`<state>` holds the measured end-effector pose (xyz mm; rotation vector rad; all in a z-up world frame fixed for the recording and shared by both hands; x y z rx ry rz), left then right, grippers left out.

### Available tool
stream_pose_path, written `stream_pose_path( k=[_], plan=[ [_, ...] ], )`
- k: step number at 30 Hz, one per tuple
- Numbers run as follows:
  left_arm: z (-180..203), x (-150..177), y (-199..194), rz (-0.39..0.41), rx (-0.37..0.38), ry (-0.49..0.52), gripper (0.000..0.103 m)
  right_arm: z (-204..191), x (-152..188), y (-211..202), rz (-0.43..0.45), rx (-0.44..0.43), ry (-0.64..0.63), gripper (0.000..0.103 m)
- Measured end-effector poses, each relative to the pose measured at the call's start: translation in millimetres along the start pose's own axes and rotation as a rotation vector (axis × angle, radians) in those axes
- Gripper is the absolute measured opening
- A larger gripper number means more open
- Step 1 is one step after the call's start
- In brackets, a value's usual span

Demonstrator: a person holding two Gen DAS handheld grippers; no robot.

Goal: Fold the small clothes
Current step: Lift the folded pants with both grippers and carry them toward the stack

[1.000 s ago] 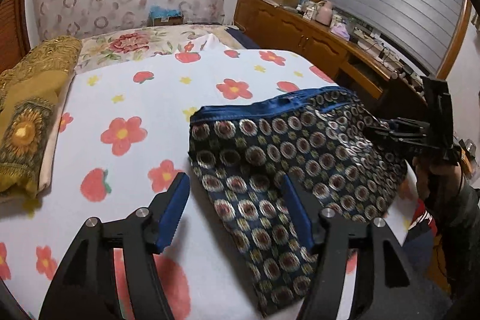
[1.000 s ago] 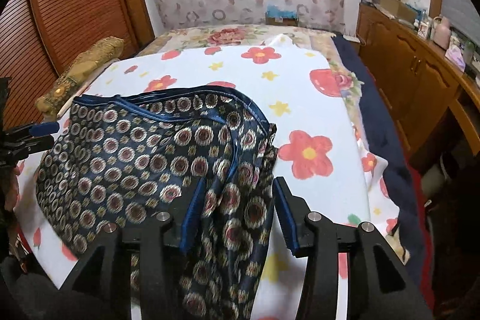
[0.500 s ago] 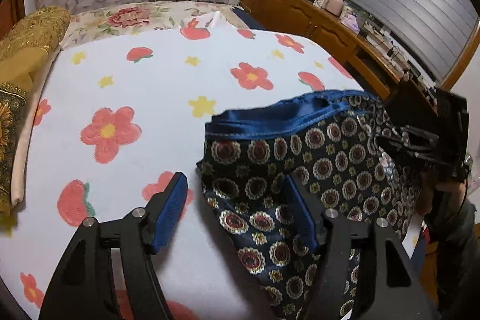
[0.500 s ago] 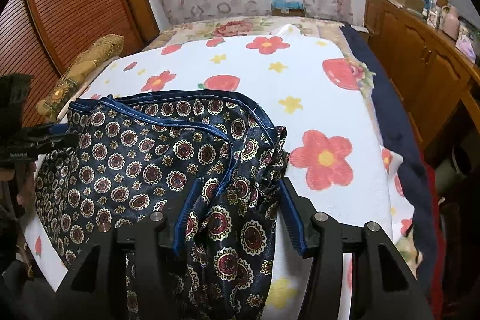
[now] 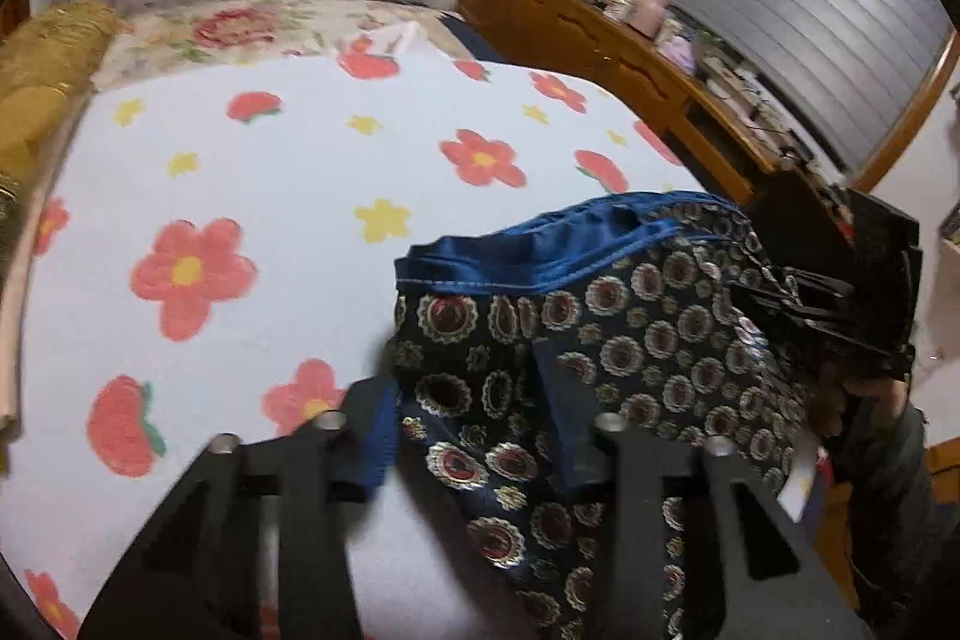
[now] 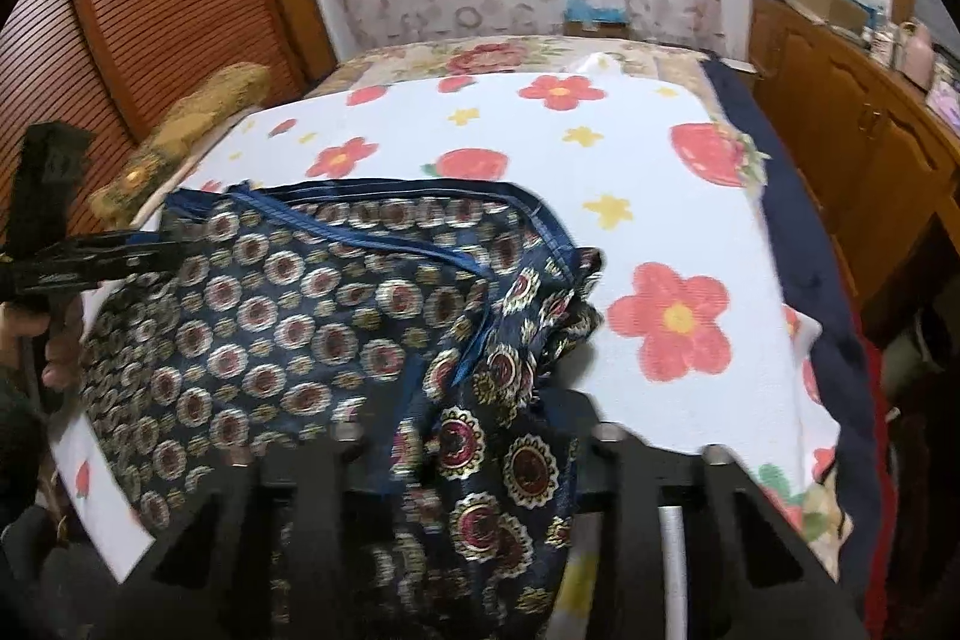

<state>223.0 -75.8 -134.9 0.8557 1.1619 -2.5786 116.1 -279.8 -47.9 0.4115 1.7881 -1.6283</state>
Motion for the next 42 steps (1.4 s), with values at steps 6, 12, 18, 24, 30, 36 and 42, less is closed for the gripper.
stream_pose_path(
  k=[6, 12, 18, 24, 30, 36, 42],
  plan=[
    [22, 1, -21, 0.058, -0.008, 0.073, 0.007, -11, -1, -21, 0.078, -0.034, -0.009, 0.014],
    [65, -9, -69, 0.179, -0.075, 0.19, 0.007, -17, -15, -59, 0.197, -0.056, -0.002, 0.013],
    [84, -21, -113, 0.28, -0.153, 0.257, 0.007, -35, -38, -92, 0.304, -0.075, -0.04, 0.013],
    [81, -28, -146, 0.349, -0.196, 0.272, 0.007, -53, -61, -105, 0.359, -0.088, -0.08, 0.013],
    [70, -28, -166, 0.401, -0.238, 0.258, 0.007, -65, -83, -93, 0.381, -0.101, -0.123, 0.013],
    [35, -26, -193, 0.465, -0.291, 0.205, 0.007, -80, -123, -68, 0.392, -0.126, -0.198, 0.013],
    [-11, -31, -220, 0.525, -0.356, 0.144, 0.006, -109, -168, -46, 0.434, -0.178, -0.281, 0.013]
  ],
)
Point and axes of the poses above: each gripper's, at about its wrist camera, not at the fingertips, and y roughly the way its jaws point, z to its right, x to its underside, the point moved 5 cm from there along y, roughly the way its jaws point, and after that the axes turned 13 degrees about x, right-handed, at the moved point
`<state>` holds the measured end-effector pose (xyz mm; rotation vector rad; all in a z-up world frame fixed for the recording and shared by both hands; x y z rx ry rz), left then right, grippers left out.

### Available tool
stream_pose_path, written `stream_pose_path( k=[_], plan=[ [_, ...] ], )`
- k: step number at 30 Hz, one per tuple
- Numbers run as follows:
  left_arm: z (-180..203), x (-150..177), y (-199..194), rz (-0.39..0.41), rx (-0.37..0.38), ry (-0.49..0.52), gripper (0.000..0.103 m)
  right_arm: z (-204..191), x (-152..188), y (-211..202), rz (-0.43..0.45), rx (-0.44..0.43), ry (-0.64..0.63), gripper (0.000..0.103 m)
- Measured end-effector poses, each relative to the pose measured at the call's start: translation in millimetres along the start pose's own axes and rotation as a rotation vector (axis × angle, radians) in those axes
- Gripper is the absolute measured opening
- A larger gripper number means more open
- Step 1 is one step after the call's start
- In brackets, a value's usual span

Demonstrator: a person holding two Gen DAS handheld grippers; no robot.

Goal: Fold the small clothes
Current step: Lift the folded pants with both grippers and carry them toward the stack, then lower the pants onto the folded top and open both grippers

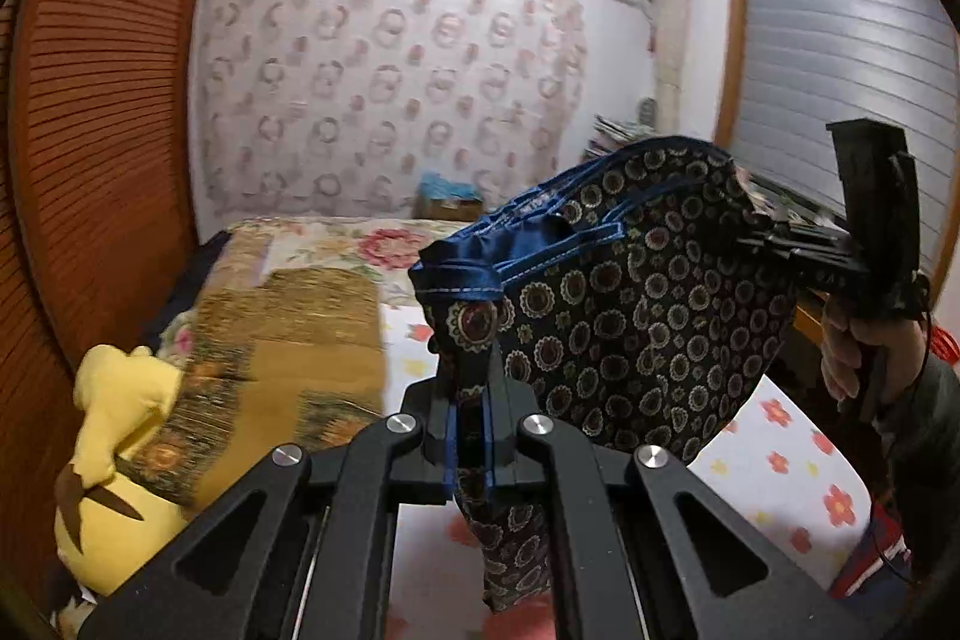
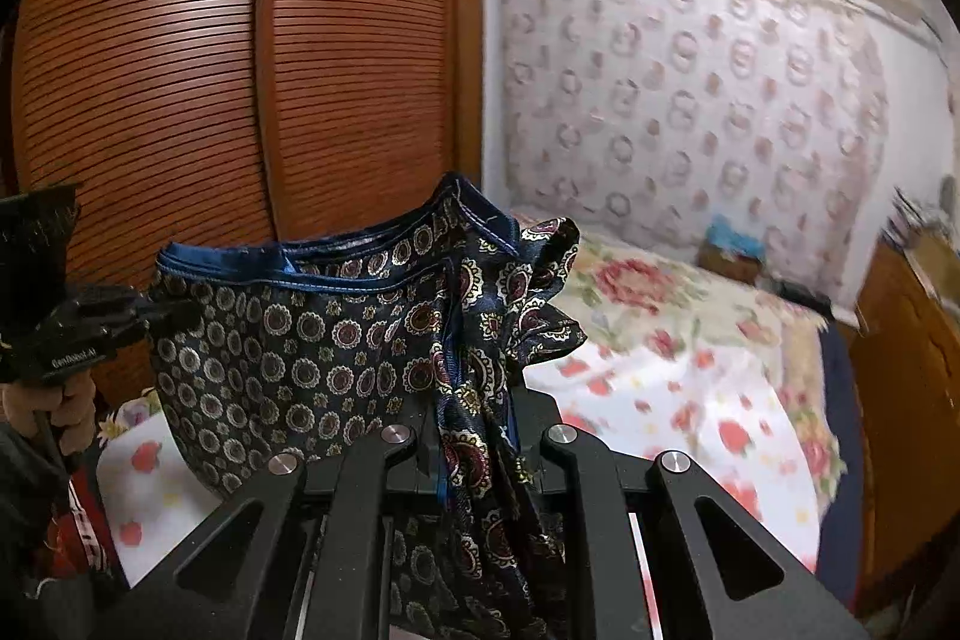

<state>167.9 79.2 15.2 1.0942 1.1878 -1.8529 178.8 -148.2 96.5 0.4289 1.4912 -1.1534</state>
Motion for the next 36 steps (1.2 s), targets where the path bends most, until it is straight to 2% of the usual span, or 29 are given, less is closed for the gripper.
stream_pose_path(
  k=[6, 8, 13, 20, 24, 26, 28, 30, 34, 36],
  plan=[
    [-58, -9, -1, 0.064, -0.108, -0.06, 0.006, -15, -45, 67, 0.015, -0.053, -0.101, 0.013],
    [-78, -6, 0, 0.08, -0.164, -0.088, 0.006, -23, -60, 92, 0.01, -0.08, -0.139, 0.013],
    [-123, 13, 6, 0.087, -0.228, -0.162, 0.006, -59, -90, 170, -0.031, -0.137, -0.249, 0.013],
    [-164, 52, 17, 0.051, -0.297, -0.26, 0.006, -103, -92, 260, -0.099, -0.174, -0.347, 0.013],
    [-169, 67, 19, 0.025, -0.31, -0.278, 0.006, -113, -88, 301, -0.136, -0.191, -0.352, 0.017],
    [-171, 70, 21, 0.015, -0.311, -0.283, 0.006, -115, -96, 313, -0.129, -0.174, -0.322, 0.026],
    [-169, 72, 16, 0.006, -0.315, -0.284, 0.006, -103, -100, 321, -0.13, -0.133, -0.284, 0.043],
    [-166, 71, 16, 0.002, -0.322, -0.284, 0.006, -100, -104, 322, -0.116, -0.088, -0.252, 0.046],
    [-170, 73, 18, -0.01, -0.333, -0.291, 0.006, -80, -83, 321, -0.134, -0.077, -0.246, 0.047],
    [-171, 73, 18, -0.013, -0.335, -0.292, 0.006, -80, -68, 327, -0.182, -0.133, -0.234, 0.047]
  ],
)
Point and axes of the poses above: each gripper's, at about its wrist camera, not at the fingertips, and y roughly the way its jaws point, z to its right, x to its underside, the point moved 5 cm from there along y, roughly the way its jaws point, and after that the axes turned 13 degrees about x, right-handed, at the moved point
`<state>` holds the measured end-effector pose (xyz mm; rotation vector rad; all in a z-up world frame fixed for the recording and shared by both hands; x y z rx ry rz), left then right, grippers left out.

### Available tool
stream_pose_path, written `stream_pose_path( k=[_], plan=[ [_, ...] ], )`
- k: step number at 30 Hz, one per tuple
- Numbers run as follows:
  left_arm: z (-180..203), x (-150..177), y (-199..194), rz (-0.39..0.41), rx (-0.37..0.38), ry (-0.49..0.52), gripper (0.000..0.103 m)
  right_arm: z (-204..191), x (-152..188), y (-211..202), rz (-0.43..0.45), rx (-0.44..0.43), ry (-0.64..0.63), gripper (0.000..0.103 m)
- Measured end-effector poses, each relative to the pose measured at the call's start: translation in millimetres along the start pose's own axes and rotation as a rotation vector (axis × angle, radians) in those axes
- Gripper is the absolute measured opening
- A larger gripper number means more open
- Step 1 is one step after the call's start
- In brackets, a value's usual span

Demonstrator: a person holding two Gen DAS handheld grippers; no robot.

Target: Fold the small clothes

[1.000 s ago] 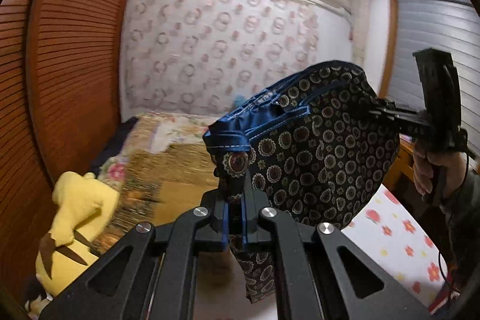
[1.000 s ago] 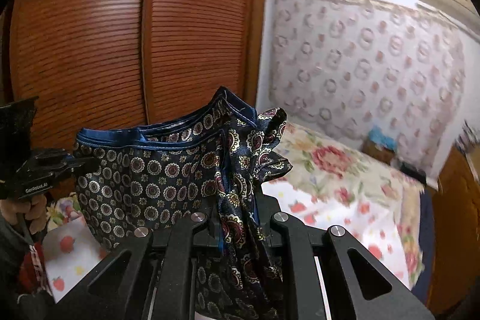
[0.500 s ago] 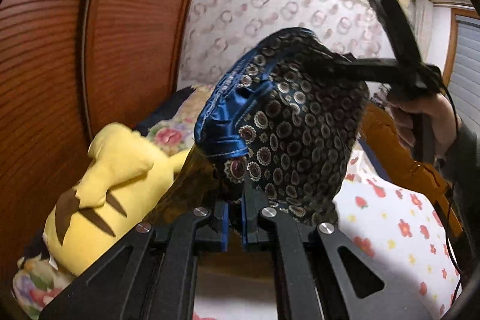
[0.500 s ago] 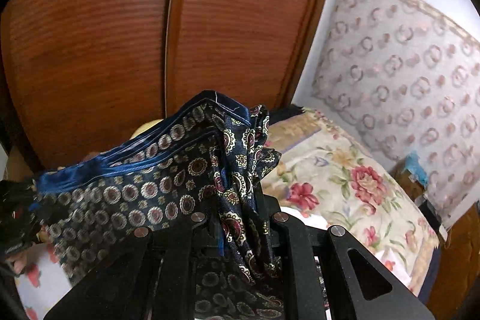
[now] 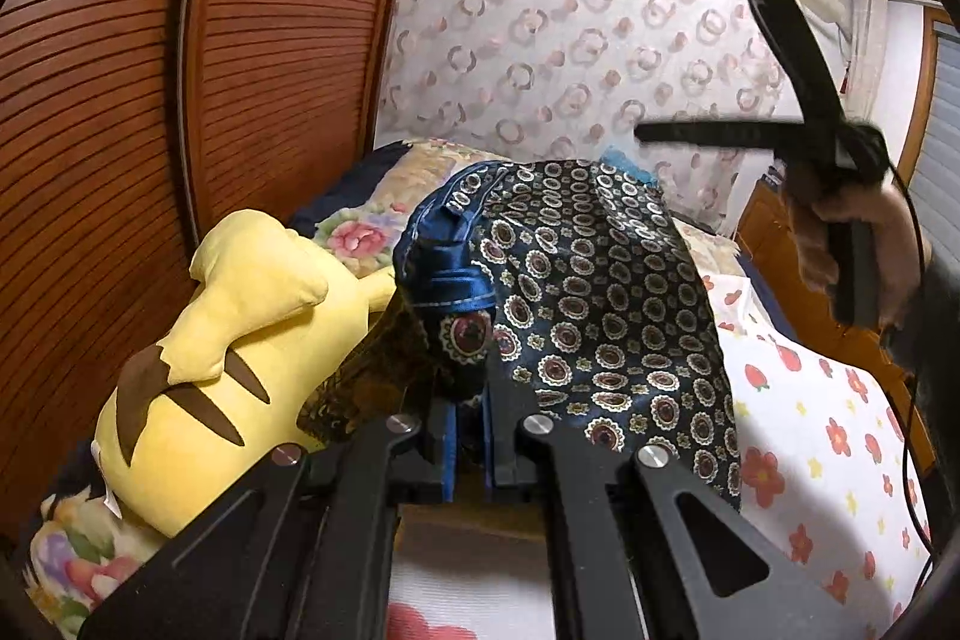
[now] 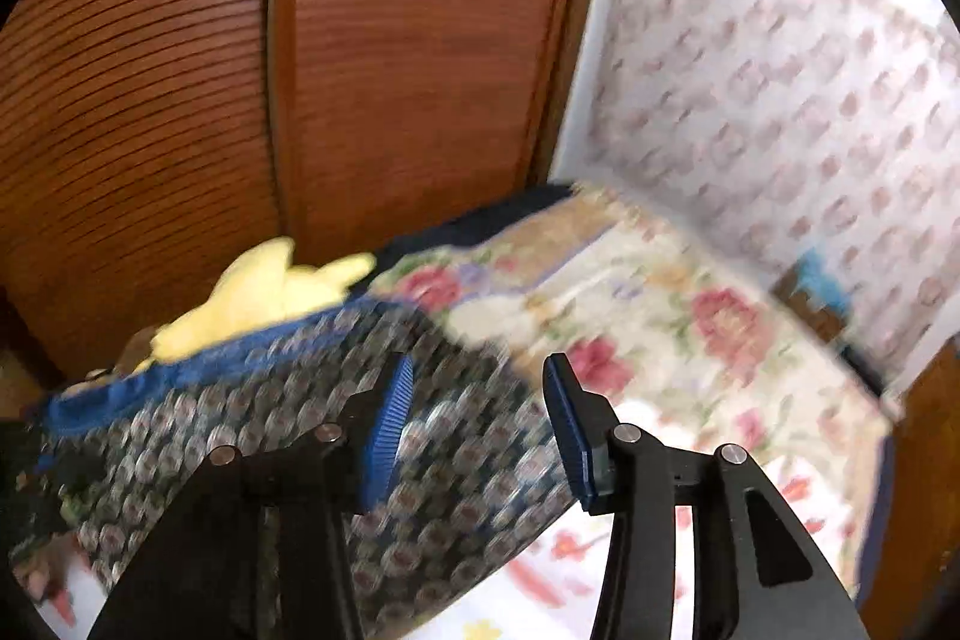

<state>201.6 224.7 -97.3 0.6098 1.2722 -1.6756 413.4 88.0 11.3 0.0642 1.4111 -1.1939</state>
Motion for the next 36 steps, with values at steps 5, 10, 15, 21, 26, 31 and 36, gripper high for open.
stream_pose_path(
  k=[5, 10, 15, 21, 26, 31, 36],
  plan=[
    [2, 2, 1, -0.024, -0.017, 0.006, 0.006, 4, 32, 37, -0.067, -0.101, 0.064, 0.047],
    [3, 3, 3, -0.044, -0.027, 0.023, 0.006, 4, 51, 76, -0.094, -0.094, 0.092, 0.047],
    [14, 1, -7, -0.033, -0.052, 0.065, 0.01, 6, 59, 71, -0.079, -0.05, 0.156, 0.047],
    [35, -3, -32, -0.012, 0.003, 0.118, 0.046, -4, 67, 16, -0.033, -0.015, 0.211, 0.047],
    [68, -4, -56, 0.022, 0.063, 0.182, 0.072, -1, 96, -34, -0.007, 0.04, 0.28, 0.047],
    [95, -1, -74, 0.032, 0.116, 0.221, 0.084, -9, 126, -82, 0.01, 0.097, 0.302, 0.047],
    [128, 7, -88, 0.033, 0.136, 0.273, 0.091, -20, 151, -137, 0.046, 0.134, 0.34, 0.047]
  ],
)
Point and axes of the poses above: each gripper's, at about its wrist camera, not at the fingertips, and y roughly the way its jaws point, z to its right, x to its underside, the point moved 5 cm from there along y, roughly the way its jaws point, and after that the axes turned 13 degrees about x, right-handed, at the moved point
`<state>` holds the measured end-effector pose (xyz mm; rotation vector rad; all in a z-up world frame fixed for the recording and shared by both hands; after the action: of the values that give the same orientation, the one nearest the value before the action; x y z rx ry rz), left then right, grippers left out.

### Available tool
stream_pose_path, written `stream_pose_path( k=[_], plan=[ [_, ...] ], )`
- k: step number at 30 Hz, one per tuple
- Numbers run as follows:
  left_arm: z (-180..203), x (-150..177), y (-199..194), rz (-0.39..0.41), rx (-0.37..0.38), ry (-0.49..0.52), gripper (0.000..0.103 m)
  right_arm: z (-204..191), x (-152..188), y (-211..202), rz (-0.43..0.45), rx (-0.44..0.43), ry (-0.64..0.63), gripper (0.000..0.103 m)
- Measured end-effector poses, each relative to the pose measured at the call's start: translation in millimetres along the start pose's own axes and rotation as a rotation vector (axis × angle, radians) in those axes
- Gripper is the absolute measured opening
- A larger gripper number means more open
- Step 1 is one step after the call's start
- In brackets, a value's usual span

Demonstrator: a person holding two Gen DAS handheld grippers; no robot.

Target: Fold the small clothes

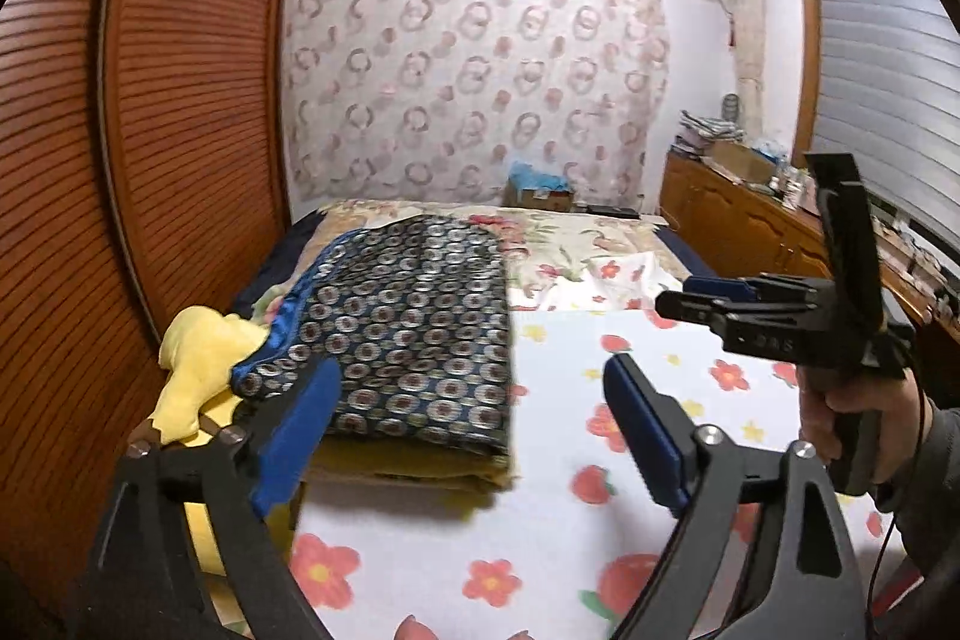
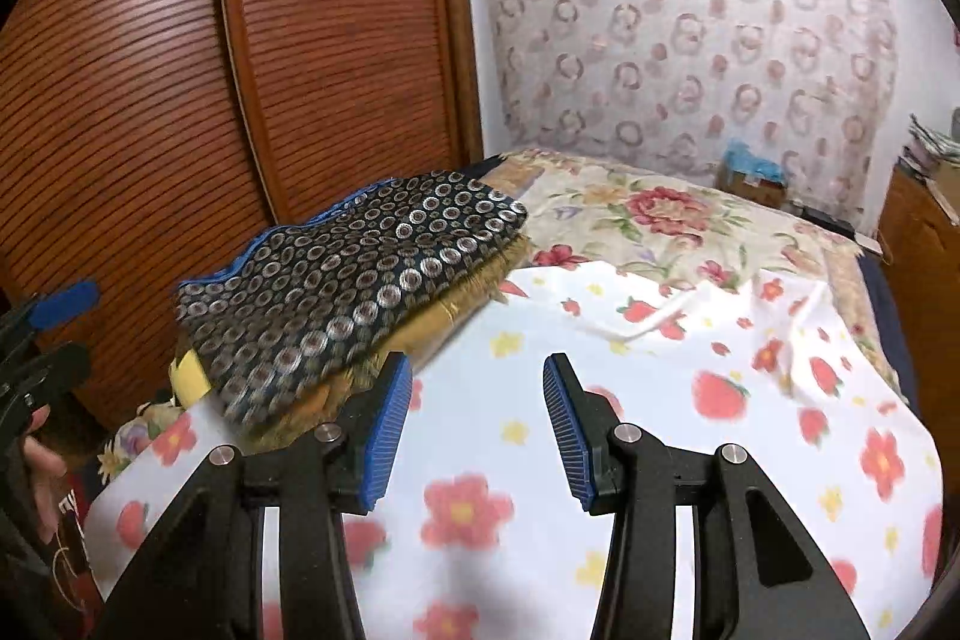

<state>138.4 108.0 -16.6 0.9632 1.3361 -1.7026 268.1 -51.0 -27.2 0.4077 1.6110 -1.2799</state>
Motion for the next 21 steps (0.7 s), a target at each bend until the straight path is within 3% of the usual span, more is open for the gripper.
stream_pose_path(
  k=[5, 15, 21],
  plan=[
    [30, 0, -7, 0.004, 0.039, 0.019, 0.091, 13, 21, -32, 0.02, 0.045, 0.038, 0.048],
    [79, 0, -9, -0.009, 0.082, 0.048, 0.091, 42, 51, -90, 0.037, 0.165, 0.115, 0.076],
    [105, -8, -6, -0.016, 0.066, 0.083, 0.091, 49, 59, -129, 0.111, 0.26, 0.191, 0.077]
  ],
)
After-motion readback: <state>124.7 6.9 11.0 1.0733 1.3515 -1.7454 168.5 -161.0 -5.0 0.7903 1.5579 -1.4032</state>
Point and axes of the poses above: each gripper's, at about its wrist camera, not at the fingertips, and y roughly the way its jaws point, z to its right, x to its underside, the point moved 5 cm from there along y, roughly the way its jaws point, and after that the axes turned 13 degrees about x, right-handed, at the moved point
